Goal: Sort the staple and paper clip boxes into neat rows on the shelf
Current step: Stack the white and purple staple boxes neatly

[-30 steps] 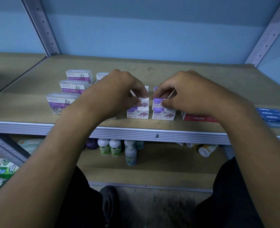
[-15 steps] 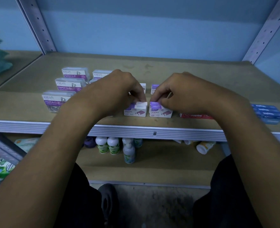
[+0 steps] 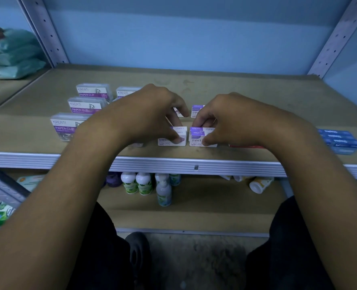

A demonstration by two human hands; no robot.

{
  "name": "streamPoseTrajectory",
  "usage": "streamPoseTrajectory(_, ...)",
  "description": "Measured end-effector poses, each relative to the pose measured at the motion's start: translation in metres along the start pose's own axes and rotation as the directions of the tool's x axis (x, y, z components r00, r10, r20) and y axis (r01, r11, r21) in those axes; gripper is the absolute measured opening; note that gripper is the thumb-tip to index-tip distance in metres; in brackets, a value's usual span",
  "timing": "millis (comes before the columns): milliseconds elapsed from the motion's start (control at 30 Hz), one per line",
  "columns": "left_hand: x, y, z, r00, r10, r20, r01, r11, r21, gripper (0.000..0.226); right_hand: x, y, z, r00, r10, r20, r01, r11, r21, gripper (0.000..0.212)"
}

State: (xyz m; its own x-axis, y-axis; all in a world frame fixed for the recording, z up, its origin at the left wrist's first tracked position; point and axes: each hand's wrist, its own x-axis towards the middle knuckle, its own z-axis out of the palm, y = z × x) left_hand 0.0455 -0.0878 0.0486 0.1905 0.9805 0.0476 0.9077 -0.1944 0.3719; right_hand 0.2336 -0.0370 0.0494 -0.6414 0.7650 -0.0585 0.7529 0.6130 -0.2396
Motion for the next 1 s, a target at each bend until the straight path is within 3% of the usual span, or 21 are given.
streamPoseTrajectory(533, 0.004, 0.001, 0.005, 0.999, 0.007, -0.038, -0.007, 1.0, -0.006, 0.052, 0.005, -0.01, 0.01, 0.994, 0.066, -0.09, -0.071, 0.996, -0.055, 0.027)
streamPoseTrajectory(1000, 0.004, 0.004, 0.005, 0.998, -0.03, -0.052, 0.028, 0.999, -0.03, 0.054, 0.003, -0.005, 0.0, 0.999, 0.031, -0.024, -0.032, 0.999, -0.018, 0.029)
